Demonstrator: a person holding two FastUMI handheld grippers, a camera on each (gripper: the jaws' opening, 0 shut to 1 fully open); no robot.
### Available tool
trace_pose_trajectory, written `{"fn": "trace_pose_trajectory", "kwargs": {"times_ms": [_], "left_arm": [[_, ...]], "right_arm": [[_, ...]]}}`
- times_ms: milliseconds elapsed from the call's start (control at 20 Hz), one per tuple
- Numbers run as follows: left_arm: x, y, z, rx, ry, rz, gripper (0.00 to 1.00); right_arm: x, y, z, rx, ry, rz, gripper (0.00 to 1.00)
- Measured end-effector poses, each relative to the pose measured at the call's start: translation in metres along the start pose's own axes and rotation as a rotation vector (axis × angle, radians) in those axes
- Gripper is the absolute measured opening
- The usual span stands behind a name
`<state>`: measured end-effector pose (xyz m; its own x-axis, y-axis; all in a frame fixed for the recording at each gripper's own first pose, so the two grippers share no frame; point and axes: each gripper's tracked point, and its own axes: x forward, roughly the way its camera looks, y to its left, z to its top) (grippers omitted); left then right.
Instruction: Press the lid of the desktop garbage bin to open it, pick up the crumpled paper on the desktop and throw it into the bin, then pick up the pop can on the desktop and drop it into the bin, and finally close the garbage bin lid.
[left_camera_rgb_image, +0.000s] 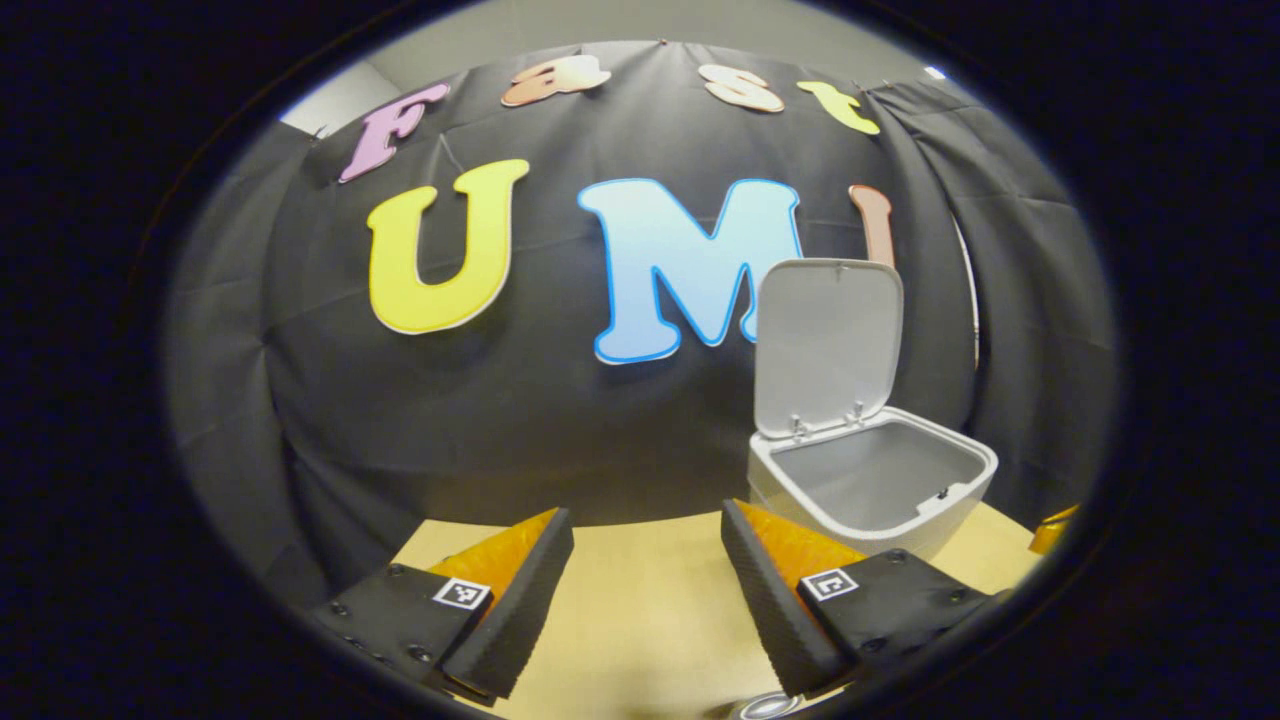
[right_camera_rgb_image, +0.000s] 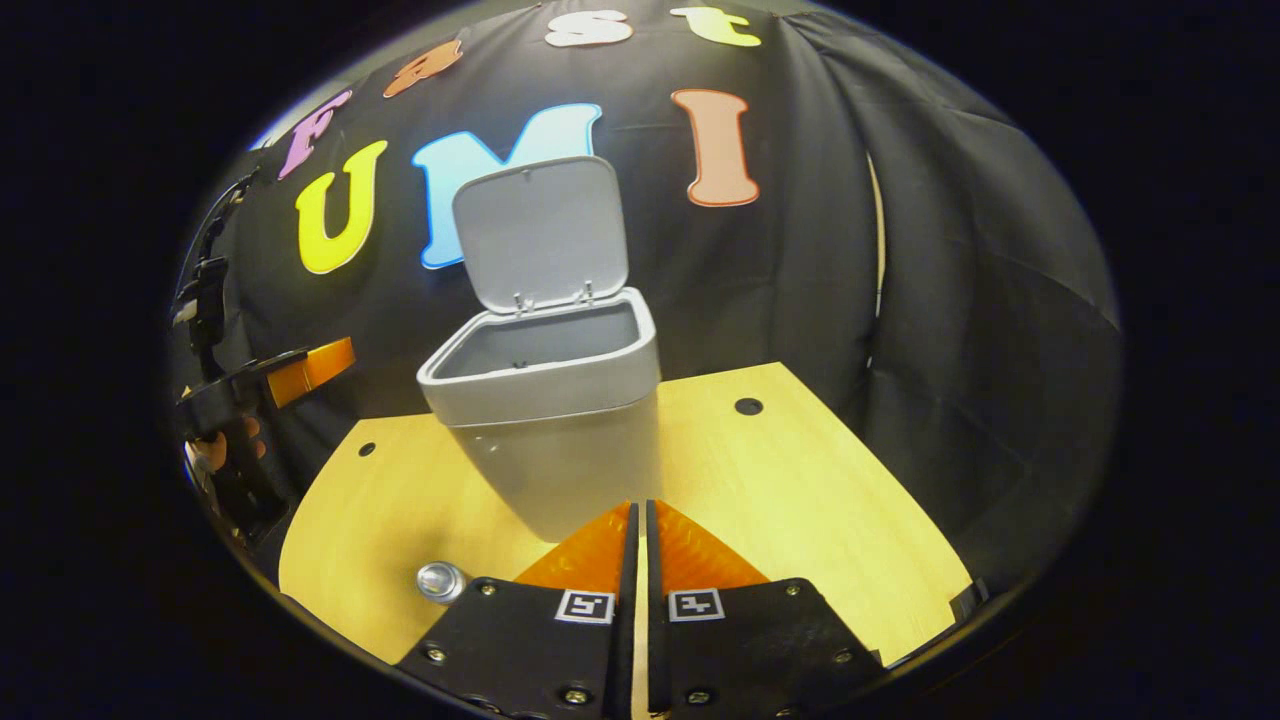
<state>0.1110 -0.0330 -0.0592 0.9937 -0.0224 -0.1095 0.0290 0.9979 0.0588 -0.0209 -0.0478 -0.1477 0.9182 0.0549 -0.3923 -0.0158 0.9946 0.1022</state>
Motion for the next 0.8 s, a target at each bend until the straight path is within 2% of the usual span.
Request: {"fn": "trace_pose_trajectory", "kwargs": {"times_ms": [50,100,200,250,300,450,500,800], "left_arm": [[-0.004,0.009,-0.002,-0.004,0.001,0.013,0.97],[-0.007,0.017,-0.004,-0.007,0.003,0.024,1.00],[-0.015,0.033,-0.006,-0.007,0.006,0.049,0.97],[-0.018,0.041,-0.007,-0.008,0.007,0.061,1.00],[-0.022,0.047,-0.007,-0.010,0.007,0.072,0.97],[-0.032,0.065,-0.008,-0.018,0.002,0.097,0.97],[-0.036,0.071,-0.008,-0.019,0.002,0.107,0.93],[-0.058,0.105,-0.015,-0.034,0.007,0.162,0.93]], "right_arm": [[0.003,0.008,0.000,-0.008,0.004,0.016,0.06],[0.005,0.015,-0.002,-0.015,0.007,0.031,0.06],[0.009,0.028,-0.004,-0.021,0.016,0.059,0.06],[0.011,0.034,-0.005,-0.024,0.022,0.073,0.06],[0.013,0.041,-0.008,-0.027,0.030,0.085,0.06],[0.019,0.059,-0.015,-0.039,0.057,0.121,0.06],[0.022,0.065,-0.016,-0.042,0.064,0.133,0.06],[0.027,0.097,-0.030,-0.085,0.102,0.188,0.05]]}}
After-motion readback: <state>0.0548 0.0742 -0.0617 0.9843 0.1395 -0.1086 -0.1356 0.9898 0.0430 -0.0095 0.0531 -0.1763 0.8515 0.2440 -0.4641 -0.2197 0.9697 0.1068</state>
